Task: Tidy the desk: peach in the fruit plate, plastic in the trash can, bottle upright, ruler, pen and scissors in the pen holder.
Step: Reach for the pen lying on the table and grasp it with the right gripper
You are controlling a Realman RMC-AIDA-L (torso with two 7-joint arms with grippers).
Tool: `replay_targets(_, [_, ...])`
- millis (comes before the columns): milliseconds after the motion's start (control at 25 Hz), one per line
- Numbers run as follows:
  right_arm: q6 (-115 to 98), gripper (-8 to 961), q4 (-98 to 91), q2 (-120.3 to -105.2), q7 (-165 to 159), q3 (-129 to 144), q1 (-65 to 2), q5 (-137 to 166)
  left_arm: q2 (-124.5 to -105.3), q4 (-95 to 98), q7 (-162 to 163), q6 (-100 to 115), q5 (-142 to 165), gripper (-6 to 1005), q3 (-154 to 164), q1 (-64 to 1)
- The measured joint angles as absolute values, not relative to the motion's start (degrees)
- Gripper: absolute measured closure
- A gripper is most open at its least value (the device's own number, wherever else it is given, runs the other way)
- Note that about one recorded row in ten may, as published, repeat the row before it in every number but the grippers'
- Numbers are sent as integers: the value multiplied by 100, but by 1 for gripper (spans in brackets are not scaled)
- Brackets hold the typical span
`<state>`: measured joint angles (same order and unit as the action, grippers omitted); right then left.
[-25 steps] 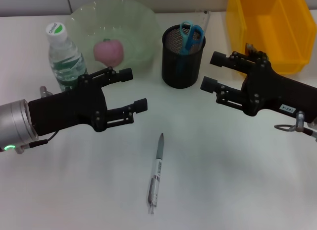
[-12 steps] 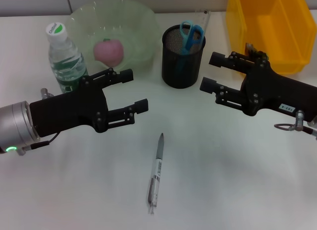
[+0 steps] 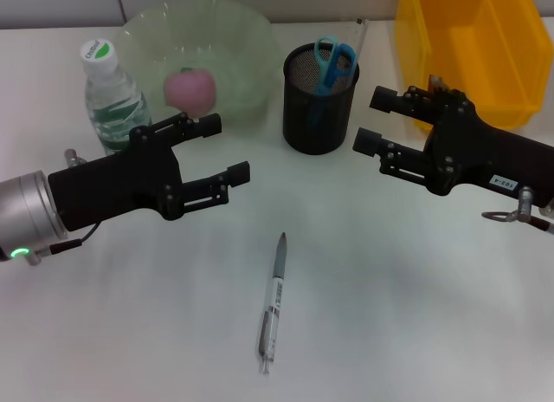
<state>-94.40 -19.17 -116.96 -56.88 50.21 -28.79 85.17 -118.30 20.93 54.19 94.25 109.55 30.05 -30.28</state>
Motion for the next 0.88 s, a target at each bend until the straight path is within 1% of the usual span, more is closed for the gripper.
replay_targets(880, [-9424, 281, -1916, -11707, -5700, 5058, -2815, 8548, -11841, 2005, 5566, 9362, 10862, 202, 3050, -3137])
